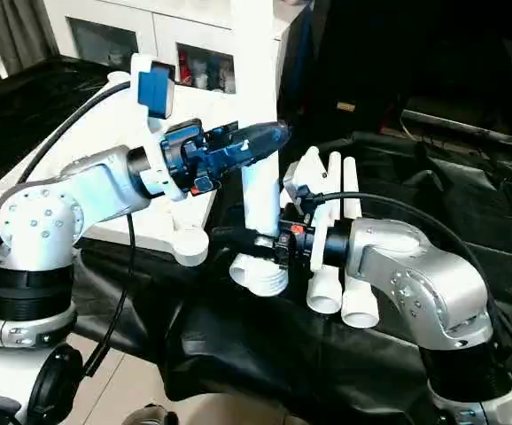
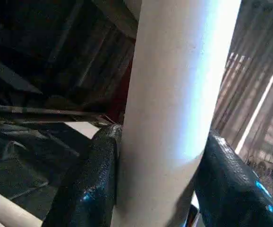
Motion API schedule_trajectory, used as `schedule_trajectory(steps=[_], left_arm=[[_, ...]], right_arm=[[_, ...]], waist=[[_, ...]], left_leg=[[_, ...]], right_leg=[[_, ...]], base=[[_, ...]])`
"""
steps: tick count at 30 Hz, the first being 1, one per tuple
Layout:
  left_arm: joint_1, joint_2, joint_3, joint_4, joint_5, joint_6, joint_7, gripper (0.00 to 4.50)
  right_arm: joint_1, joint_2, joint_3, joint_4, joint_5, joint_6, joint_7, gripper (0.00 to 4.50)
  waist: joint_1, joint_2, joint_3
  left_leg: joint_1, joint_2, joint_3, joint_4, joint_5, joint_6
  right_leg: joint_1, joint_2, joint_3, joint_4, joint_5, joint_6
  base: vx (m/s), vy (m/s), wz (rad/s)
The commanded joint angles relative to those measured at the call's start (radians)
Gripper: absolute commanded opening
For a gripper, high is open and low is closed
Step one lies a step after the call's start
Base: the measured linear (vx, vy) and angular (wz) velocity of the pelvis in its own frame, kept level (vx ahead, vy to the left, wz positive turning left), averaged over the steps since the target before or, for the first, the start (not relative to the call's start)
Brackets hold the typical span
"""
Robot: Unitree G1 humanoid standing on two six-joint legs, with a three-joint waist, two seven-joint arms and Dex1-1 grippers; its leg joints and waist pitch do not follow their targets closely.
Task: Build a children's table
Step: Insert table leg to table base
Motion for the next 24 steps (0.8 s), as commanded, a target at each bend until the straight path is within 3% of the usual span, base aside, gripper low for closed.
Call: schedule_trajectory(steps=[1,4,5,7,8,9,10,13,14,15,18,19,24], left_arm=[[-0.031,-0.005,0.019,0.018,-0.006,-0.008,0.018,1.98],[-0.029,-0.003,0.018,0.023,-0.001,-0.008,0.029,1.96],[-0.027,-0.006,0.018,0.022,0.013,-0.019,0.046,1.96],[-0.027,-0.007,0.018,0.022,0.015,-0.021,0.050,1.96],[-0.030,-0.010,0.010,0.004,0.055,-0.051,0.085,1.95],[-0.033,-0.011,0.004,-0.008,0.077,-0.065,0.106,1.95],[-0.038,-0.016,0.001,-0.018,0.090,-0.071,0.127,1.85],[-0.048,-0.006,-0.043,-0.034,0.175,-0.110,0.166,1.81],[-0.052,0.001,-0.062,-0.035,0.205,-0.121,0.176,1.81],[-0.056,0.003,-0.079,-0.035,0.240,-0.141,0.193,1.81],[-0.068,-0.004,-0.098,-0.026,0.290,-0.161,0.250,1.81],[-0.071,-0.009,-0.113,-0.028,0.327,-0.178,0.286,1.81],[-0.064,-0.007,-0.188,-0.037,0.428,-0.221,0.314,1.81]], right_arm=[[0.011,-0.018,0.012,-0.039,0.002,-0.004,0.030,1.86],[0.014,-0.022,0.025,-0.037,-0.026,-0.021,0.022,1.86],[0.012,-0.015,0.029,-0.032,-0.036,-0.023,0.004,2.42],[0.012,-0.012,0.028,-0.031,-0.034,-0.020,-0.001,2.56],[0.007,0.008,0.024,-0.021,-0.044,-0.023,-0.034,2.62],[0.005,0.020,0.028,-0.015,-0.065,-0.036,-0.060,2.62],[0.000,0.037,0.037,-0.001,-0.103,-0.056,-0.102,2.91],[-0.022,0.106,0.042,0.074,-0.220,-0.123,-0.267,3.01],[-0.032,0.130,0.041,0.107,-0.261,-0.139,-0.333,3.01],[-0.041,0.154,0.041,0.138,-0.300,-0.155,-0.393,3.01],[-0.055,0.216,0.007,0.188,-0.321,-0.144,-0.506,3.01],[-0.062,0.244,-0.003,0.217,-0.348,-0.147,-0.564,3.01],[-0.068,0.285,0.008,0.254,-0.408,-0.167,-0.628,3.01]], waist=[[0.003,0.004,-0.072],[0.003,0.001,-0.072],[0.003,0.002,-0.070],[0.003,0.003,-0.069],[0.002,0.002,-0.069],[-0.001,-0.002,-0.067],[0.000,-0.007,-0.068],[-0.005,-0.004,-0.067],[-0.007,-0.009,-0.070],[-0.009,-0.006,-0.069],[-0.011,-0.005,-0.071],[-0.008,-0.006,-0.076],[-0.006,-0.007,-0.077]], left_leg=[[0.030,0.048,-0.021,-0.082,-0.265,-0.074],[0.030,0.048,-0.020,-0.081,-0.255,-0.067],[0.030,0.049,-0.020,-0.082,-0.263,-0.069],[0.031,0.049,-0.020,-0.082,-0.275,-0.070],[0.030,0.050,-0.021,-0.083,-0.283,-0.071],[0.029,0.050,-0.022,-0.085,-0.295,-0.073],[0.029,0.052,-0.023,-0.085,-0.291,-0.078],[0.029,0.051,-0.024,-0.088,-0.287,-0.101],[0.029,0.050,-0.025,-0.087,-0.283,-0.106],[0.031,0.050,-0.023,-0.088,-0.284,-0.112],[0.034,0.049,-0.022,-0.087,-0.278,-0.113],[0.032,0.050,-0.023,-0.086,-0.257,-0.114],[0.027,0.045,-0.019,-0.083,-0.209,-0.105]], right_leg=[[0.032,-0.044,0.043,-0.079,-0.177,-0.172],[0.032,-0.044,0.042,-0.078,-0.168,-0.179],[0.031,-0.044,0.043,-0.080,-0.183,-0.178],[0.030,-0.045,0.043,-0.082,-0.202,-0.177],[0.031,-0.045,0.043,-0.083,-0.210,-0.172],[0.030,-0.046,0.043,-0.087,-0.236,-0.159],[0.030,-0.048,0.042,-0.087,-0.249,-0.151],[0.021,-0.049,0.043,-0.090,-0.284,-0.129],[0.022,-0.048,0.042,-0.087,-0.284,-0.122],[0.017,-0.046,0.044,-0.088,-0.277,-0.117],[0.015,-0.043,0.046,-0.082,-0.232,-0.120],[0.023,-0.042,0.043,-0.078,-0.192,-0.121],[0.028,-0.039,0.044,-0.072,-0.105,-0.109]], base=[[0.000,0.000,0.00],[0.000,0.000,0.00],[0.000,0.000,0.00],[0.000,0.000,0.00],[0.000,0.000,0.00],[0.000,0.000,0.00],[0.000,0.000,0.00],[0.000,0.000,0.00],[0.000,0.000,0.00],[0.000,0.000,0.00],[0.000,0.000,0.00],[0.000,0.000,0.00],[0.000,0.000,0.00]])
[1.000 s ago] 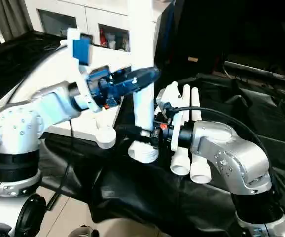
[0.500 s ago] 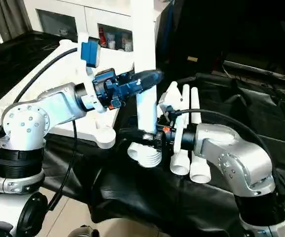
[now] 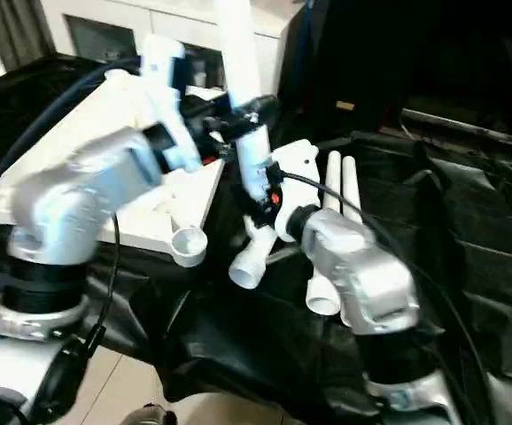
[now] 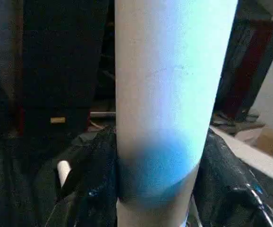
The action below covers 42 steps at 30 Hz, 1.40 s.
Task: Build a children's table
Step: Insert table leg to table base
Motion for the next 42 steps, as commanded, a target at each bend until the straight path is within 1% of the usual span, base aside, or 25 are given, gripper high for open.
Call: schedule_trajectory(steps=[1,4,8,9,11,12,14,15,16,17,18,20,21,22,23,24,26,29,31,32,34,35,38,39,42], left_arm=[[-0.013,0.008,-0.038,-0.027,0.045,-0.021,0.002,1.81],[-0.014,0.003,-0.044,-0.018,0.053,-0.024,0.005,1.81],[-0.021,-0.003,-0.043,-0.006,0.064,-0.033,0.010,1.81],[-0.023,-0.004,-0.042,-0.003,0.067,-0.036,0.008,1.81],[-0.028,-0.007,-0.035,0.004,0.065,-0.026,0.008,1.81],[-0.029,-0.007,-0.032,0.005,0.061,-0.015,0.010,2.37],[-0.032,-0.029,0.023,0.005,-0.035,0.046,-0.016,2.51],[-0.032,-0.029,0.023,0.005,-0.035,0.046,-0.016,2.59],[-0.032,-0.031,0.032,0.004,-0.048,0.041,-0.026,2.59],[-0.031,-0.034,0.042,0.007,-0.052,0.031,-0.027,2.87],[-0.031,-0.035,0.043,0.008,-0.053,0.029,-0.028,2.94],[-0.016,-0.029,0.052,-0.005,-0.091,-0.019,-0.119,2.96],[0.003,-0.020,0.063,-0.034,-0.162,-0.007,-0.203,3.04],[0.010,-0.018,0.069,-0.047,-0.194,0.000,-0.238,3.06],[0.010,-0.018,0.070,-0.048,-0.196,0.001,-0.240,3.06],[0.009,-0.019,0.092,-0.052,-0.249,0.047,-0.269,3.06],[0.006,-0.004,0.089,-0.049,-0.273,0.080,-0.304,3.06],[0.012,0.014,0.068,-0.051,-0.265,0.067,-0.345,3.06],[0.013,0.011,0.078,-0.049,-0.292,0.080,-0.355,2.78],[0.013,0.012,0.083,-0.044,-0.302,0.081,-0.356,2.70],[0.010,0.011,0.087,-0.038,-0.306,0.085,-0.350,2.57],[0.008,0.011,0.091,-0.032,-0.306,0.087,-0.345,2.43],[-0.001,0.007,0.109,-0.013,-0.306,0.090,-0.325,2.32],[-0.001,0.007,0.109,-0.013,-0.306,0.090,-0.325,2.15],[-0.008,0.000,0.127,0.005,-0.316,0.096,-0.312,1.93]], right_arm=[[-0.007,-0.011,-0.031,0.025,-0.044,-0.010,-0.044,3.01],[-0.005,-0.011,-0.019,0.021,-0.051,-0.024,-0.042,2.85],[-0.004,0.001,-0.036,0.006,-0.036,-0.029,-0.036,2.56],[-0.005,0.001,-0.035,0.003,-0.035,-0.030,-0.028,2.35],[-0.006,0.000,-0.035,-0.002,-0.030,-0.032,-0.008,2.31],[-0.006,0.000,-0.035,-0.003,-0.028,-0.033,-0.003,2.23],[-0.005,-0.009,-0.039,-0.022,0.014,-0.030,0.062,2.11],[-0.005,-0.009,-0.039,-0.022,0.014,-0.030,0.062,2.09],[-0.003,-0.013,-0.046,-0.033,0.044,-0.019,0.093,2.09],[-0.002,-0.022,-0.049,-0.046,0.070,-0.013,0.127,2.00],[-0.002,-0.024,-0.050,-0.048,0.074,-0.012,0.132,1.96],[0.003,-0.065,-0.044,-0.082,0.122,0.001,0.226,1.94],[0.015,-0.111,-0.035,-0.131,0.176,0.022,0.325,1.94],[0.020,-0.131,-0.031,-0.153,0.199,0.033,0.368,1.94],[0.020,-0.132,-0.031,-0.154,0.200,0.033,0.370,1.94],[0.029,-0.169,-0.017,-0.183,0.221,0.048,0.438,1.94],[0.043,-0.223,0.004,-0.209,0.242,0.065,0.513,1.94],[0.051,-0.259,0.011,-0.216,0.258,0.077,0.558,1.94],[0.054,-0.273,0.009,-0.221,0.277,0.087,0.579,1.94],[0.060,-0.291,0.008,-0.235,0.303,0.100,0.608,1.94],[0.061,-0.297,0.007,-0.241,0.311,0.107,0.618,1.94],[0.063,-0.300,0.005,-0.245,0.315,0.111,0.624,1.94],[0.066,-0.308,0.005,-0.253,0.324,0.120,0.638,1.94],[0.066,-0.308,0.005,-0.253,0.324,0.120,0.638,1.94],[0.068,-0.309,0.007,-0.257,0.328,0.124,0.641,1.94]], waist=[[-0.004,0.000,-0.076],[-0.004,0.000,-0.075],[-0.008,0.003,-0.074],[-0.009,0.004,-0.074],[-0.009,0.003,-0.073],[-0.009,0.003,-0.074],[-0.009,0.002,-0.074],[-0.009,0.002,-0.074],[-0.009,0.002,-0.074],[-0.007,0.002,-0.074],[-0.007,0.002,-0.074],[-0.003,0.000,-0.075],[0.000,0.001,-0.074],[0.002,0.000,-0.074],[0.004,0.001,-0.074],[0.003,0.002,-0.073],[0.007,0.004,-0.071],[0.006,0.004,-0.068],[0.006,0.004,-0.068],[0.005,0.005,-0.068],[0.007,0.004,-0.068],[0.006,0.003,-0.068],[0.006,0.004,-0.067],[0.007,0.003,-0.067],[0.006,0.003,-0.068]], left_leg=[[0.031,0.045,-0.019,-0.081,-0.209,-0.106],[0.030,0.045,-0.019,-0.081,-0.214,-0.105],[0.033,0.047,-0.020,-0.083,-0.247,-0.110],[0.033,0.047,-0.020,-0.082,-0.249,-0.111],[0.033,0.047,-0.019,-0.082,-0.254,-0.110],[0.034,0.047,-0.019,-0.082,-0.254,-0.110],[0.033,0.046,-0.019,-0.080,-0.245,-0.107],[0.032,0.046,-0.018,-0.080,-0.246,-0.103],[0.033,0.046,-0.018,-0.079,-0.247,-0.096],[0.033,0.047,-0.018,-0.079,-0.242,-0.091],[0.032,0.048,-0.018,-0.079,-0.236,-0.088],[0.032,0.048,-0.017,-0.077,-0.215,-0.072],[0.033,0.049,-0.016,-0.077,-0.209,-0.068],[0.034,0.049,-0.016,-0.076,-0.205,-0.065],[0.033,0.050,-0.014,-0.076,-0.205,-0.061],[0.032,0.049,-0.014,-0.076,-0.209,-0.060],[0.036,0.051,-0.013,-0.077,-0.232,-0.063],[0.036,0.052,-0.016,-0.081,-0.277,-0.073],[0.037,0.053,-0.018,-0.081,-0.293,-0.083],[0.038,0.054,-0.019,-0.082,-0.302,-0.086],[0.039,0.054,-0.019,-0.081,-0.305,-0.084],[0.037,0.054,-0.019,-0.082,-0.297,-0.083],[0.037,0.054,-0.019,-0.081,-0.297,-0.085],[0.037,0.053,-0.019,-0.081,-0.295,-0.084],[0.035,0.053,-0.019,-0.080,-0.276,-0.079]], right_leg=[[0.032,-0.041,0.042,-0.071,-0.104,-0.109],[0.033,-0.042,0.042,-0.071,-0.110,-0.107],[0.031,-0.041,0.043,-0.074,-0.146,-0.110],[0.030,-0.041,0.043,-0.074,-0.146,-0.111],[0.030,-0.040,0.044,-0.075,-0.146,-0.114],[0.030,-0.040,0.044,-0.075,-0.145,-0.115],[0.032,-0.040,0.044,-0.071,-0.126,-0.131],[0.032,-0.041,0.044,-0.070,-0.125,-0.138],[0.033,-0.040,0.044,-0.072,-0.121,-0.144],[0.034,-0.039,0.043,-0.071,-0.113,-0.147],[0.035,-0.040,0.044,-0.071,-0.105,-0.149],[0.038,-0.040,0.044,-0.071,-0.089,-0.153],[0.039,-0.040,0.044,-0.070,-0.081,-0.160],[0.040,-0.040,0.044,-0.069,-0.077,-0.166],[0.040,-0.040,0.045,-0.067,-0.069,-0.176],[0.039,-0.039,0.044,-0.067,-0.082,-0.182],[0.037,-0.041,0.045,-0.072,-0.123,-0.183],[0.035,-0.042,0.045,-0.082,-0.209,-0.167],[0.033,-0.045,0.045,-0.083,-0.241,-0.163],[0.031,-0.044,0.045,-0.085,-0.247,-0.162],[0.030,-0.044,0.046,-0.085,-0.244,-0.163],[0.030,-0.044,0.045,-0.084,-0.240,-0.163],[0.030,-0.045,0.045,-0.085,-0.245,-0.164],[0.029,-0.044,0.045,-0.085,-0.244,-0.164],[0.031,-0.043,0.044,-0.082,-0.216,-0.168]], base=[[0.000,0.000,0.00],[0.000,0.000,0.00],[0.000,0.000,0.00],[0.000,0.000,0.00],[0.000,0.000,0.00],[0.000,0.000,0.00],[0.000,0.000,0.00],[0.000,0.000,0.00],[0.000,0.000,0.00],[0.000,0.000,0.00],[0.000,0.000,0.00],[0.000,0.000,0.00],[0.000,0.000,0.00],[0.000,0.000,0.00],[0.000,0.000,0.00],[0.000,0.000,0.00],[0.000,0.000,0.00],[0.000,0.000,0.00],[0.000,0.000,0.00],[0.000,0.000,0.00],[0.000,0.000,0.00],[0.000,0.000,0.00],[0.000,0.000,0.00],[0.000,0.000,0.00],[0.000,0.000,0.00]])
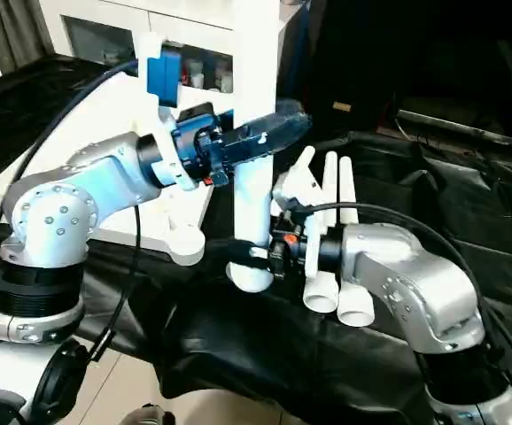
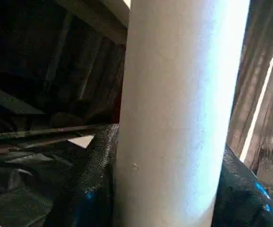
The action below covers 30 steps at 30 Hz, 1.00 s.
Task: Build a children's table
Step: Insert table leg to table base
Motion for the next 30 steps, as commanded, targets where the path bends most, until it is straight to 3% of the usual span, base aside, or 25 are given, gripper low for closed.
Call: schedule_trajectory(steps=[1,7,8,9,12,14,16,17,18,19,20,21,25,26,30], left_arm=[[-0.025,-0.007,0.034,0.025,-0.010,0.012,0.034,1.90],[-0.027,-0.009,0.047,0.031,-0.025,0.018,0.059,1.84],[-0.029,-0.013,0.052,0.034,-0.028,0.025,0.073,1.84],[-0.029,-0.017,0.056,0.037,-0.029,0.028,0.084,1.84],[-0.029,-0.025,0.072,0.044,-0.038,0.040,0.107,1.84],[-0.027,-0.027,0.075,0.052,-0.022,0.044,0.138,1.81],[-0.026,-0.026,0.073,0.056,-0.010,0.046,0.155,1.80],[-0.030,-0.014,0.060,0.058,0.026,0.058,0.192,1.80],[-0.031,-0.012,0.058,0.058,0.031,0.060,0.196,1.80],[-0.034,-0.010,0.056,0.061,0.041,0.069,0.214,1.80],[-0.049,-0.003,0.064,0.075,0.071,0.111,0.294,1.80],[-0.052,-0.002,0.068,0.077,0.073,0.118,0.306,1.80],[-0.074,-0.004,0.117,0.114,0.086,0.174,0.420,1.80],[-0.076,-0.006,0.133,0.129,0.079,0.184,0.447,1.80],[-0.078,-0.012,0.143,0.150,0.067,0.198,0.474,1.80]], right_arm=[[-0.002,-0.014,0.001,-0.038,0.008,0.005,0.021,1.94],[0.006,-0.017,0.002,-0.055,0.015,0.012,0.018,1.93],[0.007,-0.016,0.002,-0.059,0.013,0.009,0.013,2.49],[0.008,-0.012,-0.001,-0.062,0.016,0.010,0.007,2.63],[0.008,0.006,-0.015,-0.063,0.041,0.027,-0.013,2.65],[0.005,0.020,-0.028,-0.063,0.056,0.044,-0.037,3.01],[0.003,0.027,-0.033,-0.061,0.058,0.052,-0.052,3.16],[-0.007,0.038,-0.044,-0.047,0.058,0.066,-0.078,3.22],[-0.009,0.039,-0.046,-0.045,0.058,0.068,-0.081,3.22],[-0.013,0.043,-0.049,-0.040,0.057,0.072,-0.089,3.25],[-0.031,0.064,-0.068,-0.014,0.055,0.090,-0.132,3.25],[-0.035,0.068,-0.072,-0.009,0.054,0.093,-0.140,3.25],[-0.071,0.155,-0.137,0.036,0.071,0.147,-0.275,3.25],[-0.077,0.191,-0.168,0.037,0.102,0.189,-0.323,3.25],[-0.087,0.199,-0.182,0.038,0.129,0.222,-0.349,3.25]], waist=[[0.002,0.004,-0.068],[0.002,0.006,-0.067],[0.001,0.006,-0.066],[0.001,0.004,-0.065],[0.000,0.003,-0.063],[-0.002,-0.007,-0.061],[-0.003,-0.002,-0.061],[-0.004,-0.015,-0.062],[-0.002,-0.006,-0.062],[-0.002,-0.006,-0.062],[-0.005,-0.015,-0.064],[-0.006,-0.012,-0.065],[-0.011,-0.015,-0.064],[-0.011,-0.013,-0.065],[-0.005,-0.012,-0.067]], left_leg=[[0.032,0.043,-0.020,-0.082,-0.276,-0.077],[0.032,0.043,-0.019,-0.081,-0.263,-0.072],[0.033,0.043,-0.019,-0.082,-0.272,-0.074],[0.033,0.043,-0.019,-0.082,-0.275,-0.074],[0.034,0.042,-0.020,-0.083,-0.302,-0.078],[0.034,0.044,-0.020,-0.084,-0.304,-0.078],[0.034,0.043,-0.021,-0.084,-0.301,-0.079],[0.033,0.044,-0.019,-0.083,-0.294,-0.077],[0.034,0.044,-0.021,-0.085,-0.284,-0.081],[0.034,0.044,-0.021,-0.085,-0.284,-0.081],[0.034,0.044,-0.020,-0.083,-0.274,-0.086],[0.032,0.045,-0.021,-0.083,-0.268,-0.089],[0.033,0.040,-0.021,-0.083,-0.255,-0.099],[0.034,0.041,-0.021,-0.083,-0.240,-0.101],[0.034,0.040,-0.017,-0.082,-0.193,-0.101]], right_leg=[[0.029,-0.054,0.043,-0.081,-0.215,-0.162],[0.031,-0.052,0.043,-0.077,-0.179,-0.178],[0.030,-0.052,0.042,-0.078,-0.188,-0.179],[0.030,-0.052,0.043,-0.080,-0.195,-0.178],[0.029,-0.055,0.043,-0.086,-0.254,-0.160],[0.026,-0.055,0.043,-0.090,-0.282,-0.148],[0.024,-0.054,0.043,-0.089,-0.282,-0.142],[0.025,-0.054,0.043,-0.091,-0.284,-0.135],[0.023,-0.054,0.043,-0.087,-0.278,-0.134],[0.023,-0.054,0.043,-0.087,-0.278,-0.134],[0.023,-0.053,0.043,-0.085,-0.263,-0.128],[0.024,-0.053,0.043,-0.080,-0.252,-0.127],[0.022,-0.053,0.040,-0.083,-0.259,-0.118],[0.021,-0.051,0.042,-0.080,-0.223,-0.119],[0.026,-0.048,0.041,-0.072,-0.116,-0.129]], base=[[0.000,0.000,0.00],[0.000,0.000,0.00],[0.000,0.000,0.00],[0.000,0.000,0.00],[0.000,0.000,0.00],[0.000,0.000,0.00],[0.000,0.000,0.00],[0.000,0.000,0.00],[0.000,0.000,0.00],[0.000,0.000,0.00],[0.000,0.000,0.00],[0.000,0.000,0.00],[0.000,0.000,0.00],[0.000,0.000,0.00],[0.000,0.000,0.00]])
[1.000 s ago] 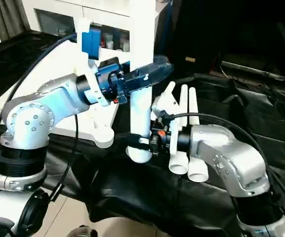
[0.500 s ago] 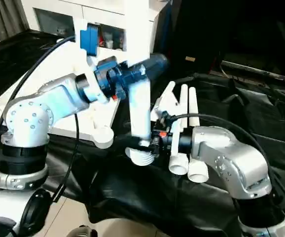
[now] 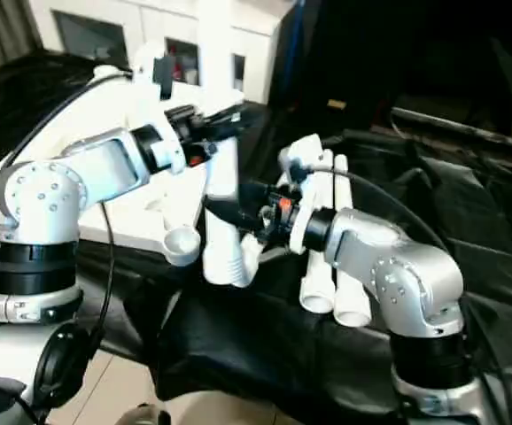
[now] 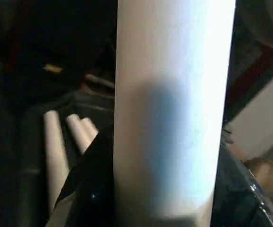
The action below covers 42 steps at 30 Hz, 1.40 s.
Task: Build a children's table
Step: Insert table leg to table base
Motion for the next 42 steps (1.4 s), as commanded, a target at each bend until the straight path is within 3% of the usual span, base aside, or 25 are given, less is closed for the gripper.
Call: schedule_trajectory(steps=[1,8,12,16,22,28,42], left_arm=[[-0.018,-0.009,-0.001,0.000,-0.009,0.010,0.016,1.80],[-0.039,-0.037,0.030,0.005,-0.001,0.035,0.067,1.80],[-0.041,-0.041,0.025,-0.003,-0.003,0.040,0.078,1.80],[-0.040,-0.043,0.016,-0.011,0.006,0.038,0.079,1.80],[-0.037,-0.025,-0.026,-0.037,0.033,0.038,0.059,1.80],[-0.033,-0.003,-0.080,-0.063,0.058,0.025,0.023,1.80],[-0.032,-0.001,-0.110,-0.099,0.045,0.037,-0.027,1.80]], right_arm=[[-0.018,-0.009,-0.025,0.006,0.019,0.024,-0.018,3.25],[-0.034,-0.036,0.005,0.003,-0.025,0.076,-0.028,3.25],[-0.037,-0.034,0.078,-0.006,-0.076,0.100,-0.097,3.25],[-0.038,0.007,0.098,-0.008,-0.076,0.121,-0.130,3.25],[-0.045,0.030,0.083,-0.011,-0.058,0.137,-0.134,3.25],[-0.046,-0.015,0.074,-0.024,-0.031,0.175,-0.091,3.25],[-0.053,-0.016,0.066,0.001,-0.012,0.189,-0.069,3.25]], waist=[[0.000,0.004,-0.071],[0.001,-0.004,-0.067],[0.000,-0.006,-0.070],[0.000,-0.005,-0.073],[0.003,-0.001,-0.075],[0.005,0.000,-0.075],[0.006,-0.001,-0.078]], left_leg=[[0.037,0.039,-0.018,-0.080,-0.192,-0.102],[0.034,0.038,-0.018,-0.083,-0.228,-0.111],[0.035,0.041,-0.021,-0.082,-0.215,-0.120],[0.033,0.038,-0.019,-0.082,-0.201,-0.121],[0.036,0.041,-0.021,-0.084,-0.211,-0.135],[0.033,0.039,-0.020,-0.083,-0.209,-0.139],[0.034,0.039,-0.019,-0.080,-0.204,-0.131]], right_leg=[[0.029,-0.049,0.041,-0.069,-0.112,-0.130],[0.030,-0.055,0.042,-0.081,-0.212,-0.093],[0.028,-0.055,0.042,-0.080,-0.209,-0.081],[0.029,-0.054,0.041,-0.075,-0.177,-0.090],[0.029,-0.053,0.041,-0.074,-0.157,-0.074],[0.032,-0.053,0.042,-0.074,-0.153,-0.064],[0.032,-0.054,0.041,-0.072,-0.158,-0.089]], base=[[0.000,0.000,0.00],[0.000,0.000,0.00],[0.000,0.000,0.00],[0.000,0.000,0.00],[0.000,0.000,0.00],[0.000,0.000,0.00],[0.000,0.000,0.00]])
